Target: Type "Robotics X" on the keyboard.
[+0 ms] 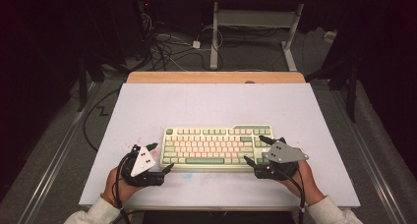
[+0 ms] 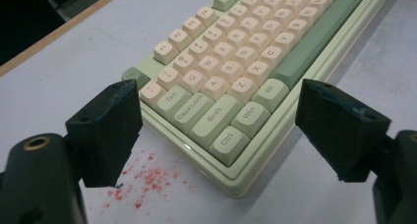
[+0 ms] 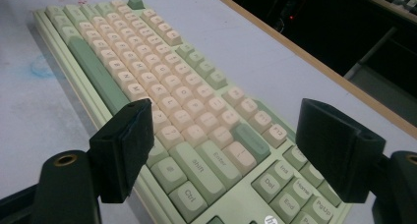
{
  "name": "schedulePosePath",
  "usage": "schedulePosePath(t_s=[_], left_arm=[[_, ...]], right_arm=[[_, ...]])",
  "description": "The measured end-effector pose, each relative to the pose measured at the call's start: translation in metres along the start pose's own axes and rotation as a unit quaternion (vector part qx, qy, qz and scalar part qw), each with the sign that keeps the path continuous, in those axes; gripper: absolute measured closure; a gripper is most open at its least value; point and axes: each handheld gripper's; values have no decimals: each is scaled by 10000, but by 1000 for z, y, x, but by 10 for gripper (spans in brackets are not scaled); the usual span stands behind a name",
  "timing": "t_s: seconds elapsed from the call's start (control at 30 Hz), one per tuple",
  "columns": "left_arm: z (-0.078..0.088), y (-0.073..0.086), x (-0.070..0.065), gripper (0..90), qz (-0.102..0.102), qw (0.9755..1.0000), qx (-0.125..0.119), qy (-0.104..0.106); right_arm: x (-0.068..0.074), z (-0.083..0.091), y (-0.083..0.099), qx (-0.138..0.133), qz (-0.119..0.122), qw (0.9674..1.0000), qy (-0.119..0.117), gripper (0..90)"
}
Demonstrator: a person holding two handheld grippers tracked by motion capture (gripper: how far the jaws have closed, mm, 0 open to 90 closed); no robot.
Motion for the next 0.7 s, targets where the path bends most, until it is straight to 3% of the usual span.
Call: schedulePosePath(t_s=[0.1,0.27,0.43,0.6,0.7], left_arm=[[-1,-1,0,311,14,10000,-8,46],[-4,-4,2,559,0,9995,55,311],[-6,-7,5,756,28,9993,72,379],[-10,-12,6,875,93,9985,126,533],[-14,-17,6,876,69,9981,137,592]], right_arm=[[-1,3,3,24,-12,10000,29,234],[-2,8,7,19,-55,10000,74,233],[-2,12,10,46,-42,10000,77,233],[-2,14,12,64,-43,9999,98,233],[-4,14,13,54,-38,9999,117,233]])
Point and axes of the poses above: each handheld gripper's, and its own axes: z roughly backward along the jaws, y roughly out of its underside, x roughly to its left, and after that the axes turned 10 degrees about -z, right-handed
